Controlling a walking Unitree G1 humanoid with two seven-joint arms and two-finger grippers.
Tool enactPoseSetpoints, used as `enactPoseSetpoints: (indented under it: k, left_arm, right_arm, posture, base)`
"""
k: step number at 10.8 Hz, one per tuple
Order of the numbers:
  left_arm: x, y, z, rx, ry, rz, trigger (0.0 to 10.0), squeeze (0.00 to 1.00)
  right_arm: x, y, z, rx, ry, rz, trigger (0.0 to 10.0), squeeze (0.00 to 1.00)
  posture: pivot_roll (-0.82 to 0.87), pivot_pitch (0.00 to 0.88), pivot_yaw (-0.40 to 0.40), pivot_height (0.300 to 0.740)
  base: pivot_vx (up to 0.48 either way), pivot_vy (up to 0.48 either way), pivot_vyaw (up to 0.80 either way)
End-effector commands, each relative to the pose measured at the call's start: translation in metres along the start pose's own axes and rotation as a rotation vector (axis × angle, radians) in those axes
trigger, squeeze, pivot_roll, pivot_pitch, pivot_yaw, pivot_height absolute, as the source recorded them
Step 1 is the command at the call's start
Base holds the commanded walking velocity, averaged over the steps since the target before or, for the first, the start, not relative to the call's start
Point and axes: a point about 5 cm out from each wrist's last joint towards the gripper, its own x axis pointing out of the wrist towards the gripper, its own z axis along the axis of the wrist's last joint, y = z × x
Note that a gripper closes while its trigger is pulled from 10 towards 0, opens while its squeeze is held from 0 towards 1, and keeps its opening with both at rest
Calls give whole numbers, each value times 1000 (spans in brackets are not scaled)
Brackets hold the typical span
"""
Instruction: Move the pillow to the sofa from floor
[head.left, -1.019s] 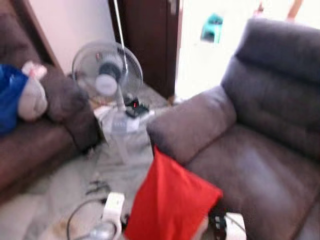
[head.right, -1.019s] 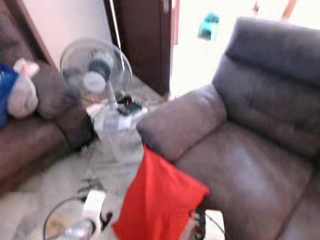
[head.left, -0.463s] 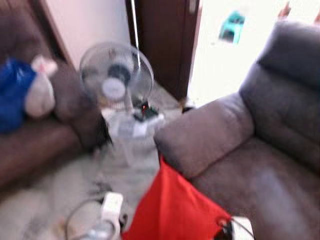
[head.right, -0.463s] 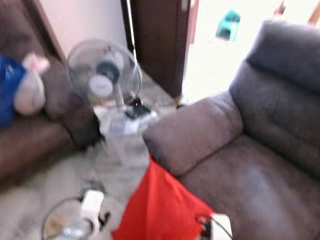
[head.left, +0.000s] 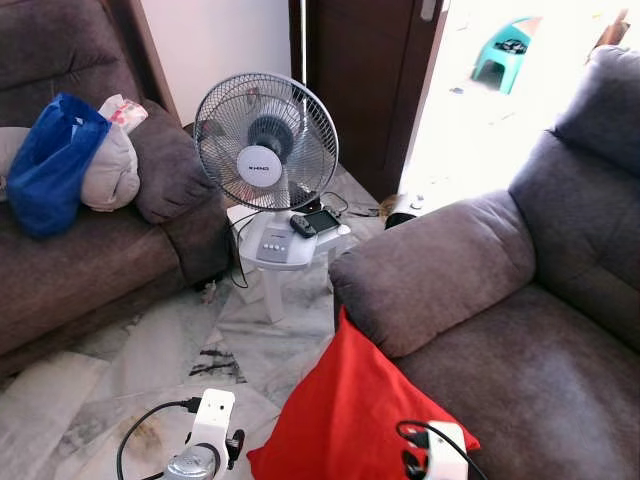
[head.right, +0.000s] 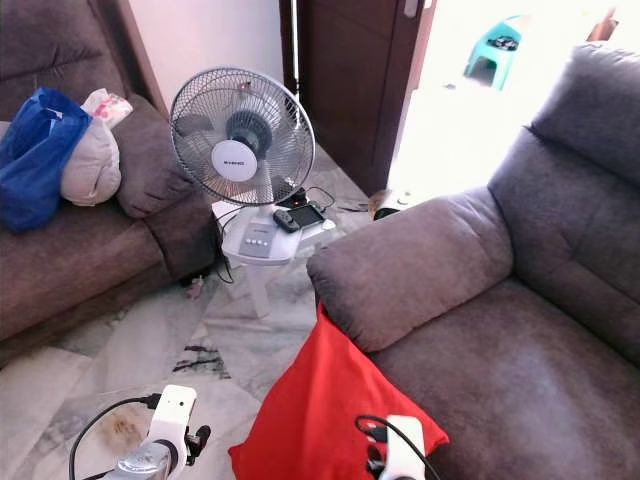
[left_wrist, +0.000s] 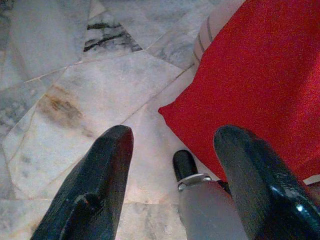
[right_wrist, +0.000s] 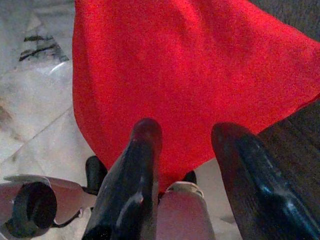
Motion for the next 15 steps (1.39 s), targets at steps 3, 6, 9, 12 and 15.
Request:
enactPoseSetpoints:
  k: [3,6,9,12,15]
  left_arm:
    - [-1,1,-5,24,3,18,10000,0]
    - [0,20,41,-28,-234,135,10000,0]
    - [-12,39,76,-41,-517,233,10000,0]
    - [-49,40,140,11,-936,315,10000,0]
    - [-63,37,164,93,-1044,303,10000,0]
  right_arm:
    - [5,3,18,4,-33,-31,10000,0]
    - [2,-42,63,63,-222,-112,10000,0]
    - [-5,-41,98,11,-479,-78,10000,0]
    - [-31,-43,156,-13,-815,-94,10000,0]
    - [-44,-26,198,-56,-963,-48,10000,0]
  posture:
    - [-13,0,1,740]
    - [-13,0,-4,740]
    - [5,13,-10,740]
    - [35,46,-14,740]
    - [30,57,-2,740]
  base:
    - [0,0,0]
    - [0,0,0]
    - [0,0,0]
    - [0,0,0]
    - [0,0,0]
